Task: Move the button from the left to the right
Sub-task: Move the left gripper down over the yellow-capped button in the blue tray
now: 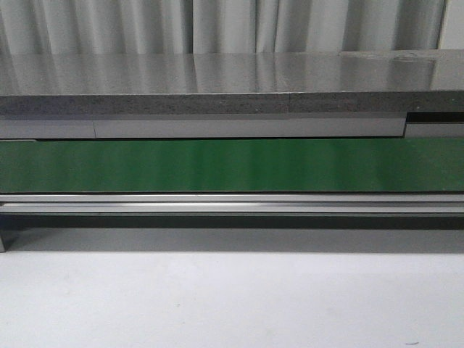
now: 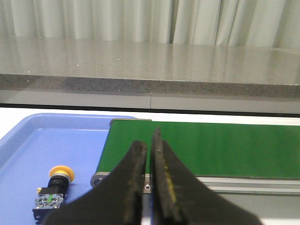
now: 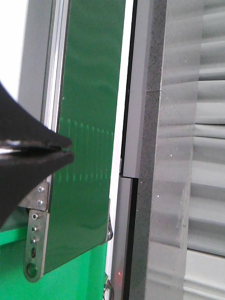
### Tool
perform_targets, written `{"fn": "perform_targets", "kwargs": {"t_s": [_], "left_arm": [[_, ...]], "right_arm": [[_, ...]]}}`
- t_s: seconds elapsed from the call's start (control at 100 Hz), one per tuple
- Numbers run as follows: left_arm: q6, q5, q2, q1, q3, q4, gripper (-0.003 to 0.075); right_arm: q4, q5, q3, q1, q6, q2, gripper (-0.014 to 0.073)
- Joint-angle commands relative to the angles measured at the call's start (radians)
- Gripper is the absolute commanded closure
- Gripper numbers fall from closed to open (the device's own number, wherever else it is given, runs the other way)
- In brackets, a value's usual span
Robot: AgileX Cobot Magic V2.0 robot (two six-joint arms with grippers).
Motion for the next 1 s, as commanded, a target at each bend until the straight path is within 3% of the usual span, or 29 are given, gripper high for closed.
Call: {"fn": "perform_targets", "kwargs": {"t_s": [0.0, 0.35, 0.51, 0.82, 0.91, 0.99], "left_arm": [[-0.013, 0.017, 0.066, -0.007, -0.120, -0.013, 0.0715], [-0.013, 0.447, 0.441, -0.007, -0.497, -0.013, 0.0715], [-0.013, 0.493, 0.558, -0.007, -0.574, -0.013, 0.0715], [-0.013, 0.495, 0.644, -0.007, -0.580, -0.013, 0.0707], [-0.013, 0.502, 0.649, -0.007, -0.580, -0.013, 0.0622], [-0.011, 0.502, 0.649, -0.007, -0.580, -0.013, 0.0458]], "right_arm": [[-0.011, -0.076, 0.000, 0.002, 0.000, -0.016, 0.0662], [-0.011, -0.076, 0.000, 0.002, 0.000, -0.016, 0.0662], [-0.011, -0.076, 0.000, 0.002, 0.000, -0.016, 0.0662], [-0.011, -0.076, 0.000, 0.002, 0.000, -0.016, 0.0662], [-0.011, -0.076, 0.000, 0.002, 0.000, -0.016, 0.0662], [-0.011, -0.076, 0.000, 0.002, 0.000, -0.016, 0.0662]]}}
